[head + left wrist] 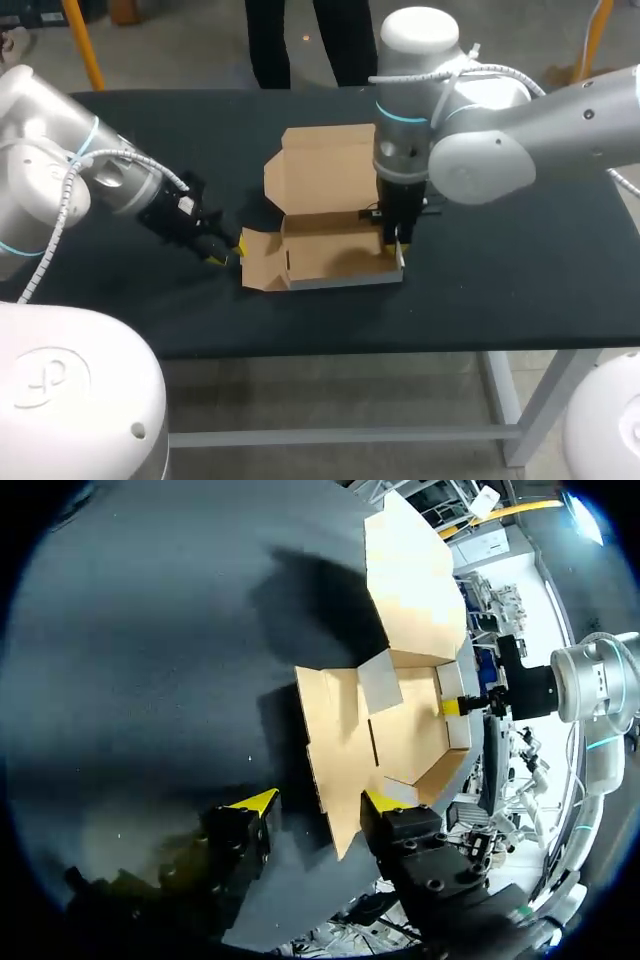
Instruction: Assemble the packaging by folding the flat box into shape, placing the metal phone stand inside, and closing the box properly
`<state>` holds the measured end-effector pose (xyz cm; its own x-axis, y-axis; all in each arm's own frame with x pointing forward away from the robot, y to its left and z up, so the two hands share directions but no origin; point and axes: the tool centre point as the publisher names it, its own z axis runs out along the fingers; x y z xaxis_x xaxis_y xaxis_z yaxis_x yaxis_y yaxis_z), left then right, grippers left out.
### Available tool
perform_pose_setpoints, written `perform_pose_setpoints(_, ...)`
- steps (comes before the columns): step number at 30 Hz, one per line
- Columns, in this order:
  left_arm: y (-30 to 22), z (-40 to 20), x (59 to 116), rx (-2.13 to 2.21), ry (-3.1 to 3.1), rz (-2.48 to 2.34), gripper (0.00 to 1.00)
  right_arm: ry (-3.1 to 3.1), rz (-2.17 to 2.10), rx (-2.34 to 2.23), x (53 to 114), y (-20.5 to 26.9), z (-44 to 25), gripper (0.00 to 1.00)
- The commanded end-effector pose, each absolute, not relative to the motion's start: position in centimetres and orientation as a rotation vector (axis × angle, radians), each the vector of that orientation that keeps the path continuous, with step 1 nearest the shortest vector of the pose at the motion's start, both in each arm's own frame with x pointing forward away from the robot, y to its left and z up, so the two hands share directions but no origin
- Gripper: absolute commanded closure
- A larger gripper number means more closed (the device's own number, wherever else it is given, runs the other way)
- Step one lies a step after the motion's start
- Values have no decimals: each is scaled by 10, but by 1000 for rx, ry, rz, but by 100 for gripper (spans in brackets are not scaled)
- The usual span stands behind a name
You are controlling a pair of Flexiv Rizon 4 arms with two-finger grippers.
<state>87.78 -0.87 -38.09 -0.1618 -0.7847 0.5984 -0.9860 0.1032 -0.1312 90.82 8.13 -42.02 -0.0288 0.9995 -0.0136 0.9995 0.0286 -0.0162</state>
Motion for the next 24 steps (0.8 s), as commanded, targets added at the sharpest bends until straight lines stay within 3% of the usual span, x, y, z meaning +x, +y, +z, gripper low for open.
perform_pose_setpoints(1,-10,-392,884,1696,-1984,754,46,-2251,40,-2187,909,82,-419,100)
perform_pose_setpoints(15,-22,-403,897,1677,-1920,785,56,-2251,40,-2187,909,82,-419,100)
perform_pose_setpoints(19,-27,-403,896,1681,-1905,780,74,-2251,40,-2187,909,82,-419,100)
perform_pose_setpoints(23,-32,-400,895,1696,-1897,770,100,-2251,40,-2187,909,82,-419,100)
perform_pose_setpoints(24,-33,-399,895,1715,-1889,764,100,-2251,40,-2187,909,82,-419,100)
